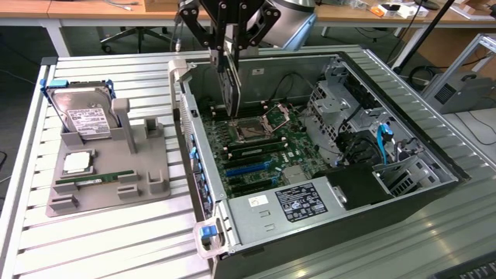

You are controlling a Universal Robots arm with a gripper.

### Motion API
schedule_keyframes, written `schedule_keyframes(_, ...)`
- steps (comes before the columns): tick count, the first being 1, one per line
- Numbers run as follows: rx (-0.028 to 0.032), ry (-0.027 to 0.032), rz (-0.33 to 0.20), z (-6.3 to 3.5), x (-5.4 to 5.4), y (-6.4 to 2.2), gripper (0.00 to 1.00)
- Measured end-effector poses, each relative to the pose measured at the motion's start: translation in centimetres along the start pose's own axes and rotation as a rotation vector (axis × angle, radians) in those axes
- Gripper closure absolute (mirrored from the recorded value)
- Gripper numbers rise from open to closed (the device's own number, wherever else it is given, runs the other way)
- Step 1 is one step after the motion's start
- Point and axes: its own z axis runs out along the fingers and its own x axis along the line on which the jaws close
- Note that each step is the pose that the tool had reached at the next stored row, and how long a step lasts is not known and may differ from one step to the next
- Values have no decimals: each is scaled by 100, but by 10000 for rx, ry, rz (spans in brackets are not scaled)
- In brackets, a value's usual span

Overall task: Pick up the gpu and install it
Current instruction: 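Pick up the gpu and move the gpu toward the slot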

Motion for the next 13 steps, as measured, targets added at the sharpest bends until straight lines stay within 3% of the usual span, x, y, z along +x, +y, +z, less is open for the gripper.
schedule_keyframes(13, 27, -2, 0, 28, -93, 6, 73)
